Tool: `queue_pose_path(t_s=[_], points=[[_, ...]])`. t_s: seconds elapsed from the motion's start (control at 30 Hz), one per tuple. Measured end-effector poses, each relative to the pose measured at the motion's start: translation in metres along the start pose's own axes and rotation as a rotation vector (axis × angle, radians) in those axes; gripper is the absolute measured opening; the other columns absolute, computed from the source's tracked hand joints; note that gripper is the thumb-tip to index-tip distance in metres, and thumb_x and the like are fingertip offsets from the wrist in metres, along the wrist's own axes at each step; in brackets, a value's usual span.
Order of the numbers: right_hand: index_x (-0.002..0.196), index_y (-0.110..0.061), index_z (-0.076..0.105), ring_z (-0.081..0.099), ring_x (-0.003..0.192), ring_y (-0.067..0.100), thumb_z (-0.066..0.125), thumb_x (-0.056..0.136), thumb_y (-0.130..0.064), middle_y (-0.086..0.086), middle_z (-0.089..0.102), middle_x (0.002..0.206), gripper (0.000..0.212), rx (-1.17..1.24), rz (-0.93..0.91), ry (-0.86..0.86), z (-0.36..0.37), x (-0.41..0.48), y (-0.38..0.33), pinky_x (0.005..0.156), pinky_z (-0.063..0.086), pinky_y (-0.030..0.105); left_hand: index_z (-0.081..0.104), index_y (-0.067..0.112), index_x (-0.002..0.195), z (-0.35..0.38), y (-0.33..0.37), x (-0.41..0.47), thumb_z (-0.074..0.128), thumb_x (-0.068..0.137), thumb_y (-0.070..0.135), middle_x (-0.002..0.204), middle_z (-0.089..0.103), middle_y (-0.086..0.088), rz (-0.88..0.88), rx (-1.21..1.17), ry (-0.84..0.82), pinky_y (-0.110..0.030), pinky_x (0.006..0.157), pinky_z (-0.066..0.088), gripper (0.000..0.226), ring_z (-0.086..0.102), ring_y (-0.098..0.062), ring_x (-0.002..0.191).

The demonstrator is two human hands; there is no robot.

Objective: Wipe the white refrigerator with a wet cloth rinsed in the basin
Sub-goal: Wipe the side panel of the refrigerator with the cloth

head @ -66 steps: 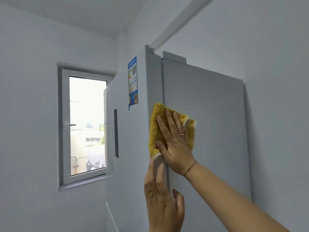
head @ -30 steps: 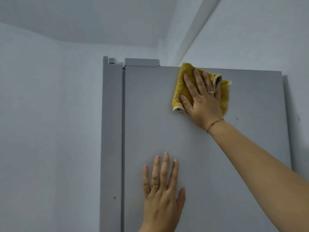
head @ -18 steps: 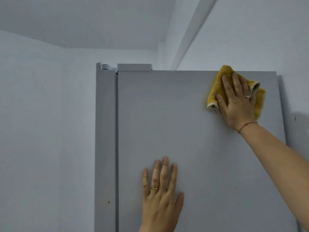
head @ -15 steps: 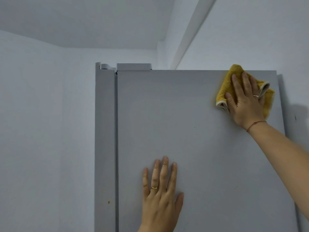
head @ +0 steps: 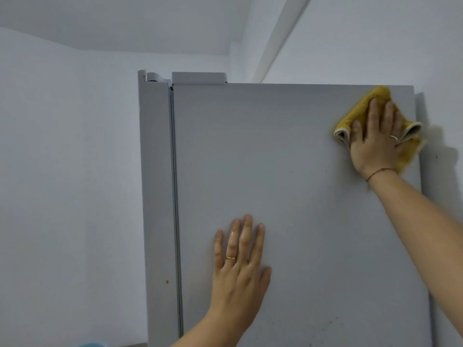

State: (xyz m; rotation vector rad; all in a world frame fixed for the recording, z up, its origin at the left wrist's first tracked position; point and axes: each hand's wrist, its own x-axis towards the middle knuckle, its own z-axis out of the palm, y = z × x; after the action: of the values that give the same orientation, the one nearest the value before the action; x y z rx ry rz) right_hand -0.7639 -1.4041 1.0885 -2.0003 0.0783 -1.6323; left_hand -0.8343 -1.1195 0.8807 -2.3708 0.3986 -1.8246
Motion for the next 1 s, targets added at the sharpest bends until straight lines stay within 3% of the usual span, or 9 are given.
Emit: queue_pose_path(t_s=[0.33, 0.5, 0.6, 0.8, 0.9, 1.0], points=[[0.152, -0.030, 0.011, 0.000, 0.148, 0.028, 0.015, 0.091, -0.058, 0.003, 0.003, 0.161, 0.068, -0.059, -0.167, -0.027, 0.025, -0.075, -0.106, 0.112, 0.001, 0.062, 0.035, 0.013, 0.148, -0.021, -0.032, -0.006, 0.043, 0.086, 0.044, 0.156, 0.026, -0.013, -0.070, 0.064, -0.064, -0.057, 0.112, 0.019, 0.070, 0.020, -0.031, 0.145], [0.152, -0.031, 0.013, 0.003, 0.148, 0.028, 0.018, 0.093, -0.057, 0.002, 0.006, 0.161, 0.065, -0.034, -0.327, -0.042, 0.043, -0.121, -0.164, 0.113, 0.004, 0.063, 0.037, 0.011, 0.147, -0.033, -0.056, -0.013, 0.067, 0.080, 0.044, 0.155, 0.030, -0.015, -0.115, 0.141, -0.026, -0.055, 0.114, 0.016, 0.080, 0.021, -0.032, 0.145], [0.152, -0.030, 0.016, 0.003, 0.148, 0.027, 0.024, 0.094, -0.057, 0.002, 0.008, 0.161, 0.064, -0.003, -0.417, -0.055, 0.052, -0.149, -0.188, 0.113, 0.002, 0.062, 0.035, 0.007, 0.146, -0.041, -0.070, -0.019, 0.063, 0.082, 0.043, 0.154, 0.030, -0.016, -0.155, 0.169, -0.010, -0.056, 0.114, 0.015, 0.079, 0.021, -0.032, 0.145], [0.151, -0.029, 0.020, 0.006, 0.148, 0.028, 0.033, 0.095, -0.055, 0.004, 0.013, 0.160, 0.063, -0.005, -0.650, -0.082, 0.062, -0.198, -0.192, 0.111, 0.011, 0.066, 0.046, 0.005, 0.134, -0.056, -0.082, -0.019, 0.044, 0.074, 0.012, 0.149, 0.030, -0.014, -0.295, 0.084, 0.077, -0.054, 0.115, 0.015, 0.060, 0.026, -0.032, 0.142], [0.151, -0.030, 0.021, 0.006, 0.148, 0.028, 0.036, 0.095, -0.054, 0.003, 0.012, 0.160, 0.064, -0.032, -0.817, -0.117, 0.062, -0.220, -0.172, 0.109, 0.014, 0.066, 0.042, 0.011, 0.130, -0.056, -0.077, -0.016, 0.038, 0.078, 0.015, 0.148, 0.032, -0.013, -0.384, 0.013, 0.094, -0.052, 0.115, 0.015, 0.052, 0.026, -0.031, 0.141], [0.150, -0.030, 0.024, 0.008, 0.148, 0.026, 0.038, 0.094, -0.056, 0.002, 0.015, 0.160, 0.063, -0.063, -0.964, -0.121, 0.058, -0.224, -0.145, 0.110, 0.013, 0.066, 0.038, 0.009, 0.139, -0.049, -0.069, -0.015, 0.038, 0.088, 0.030, 0.151, 0.032, -0.014, -0.405, 0.002, 0.029, -0.051, 0.116, 0.013, 0.055, 0.024, -0.030, 0.143]])
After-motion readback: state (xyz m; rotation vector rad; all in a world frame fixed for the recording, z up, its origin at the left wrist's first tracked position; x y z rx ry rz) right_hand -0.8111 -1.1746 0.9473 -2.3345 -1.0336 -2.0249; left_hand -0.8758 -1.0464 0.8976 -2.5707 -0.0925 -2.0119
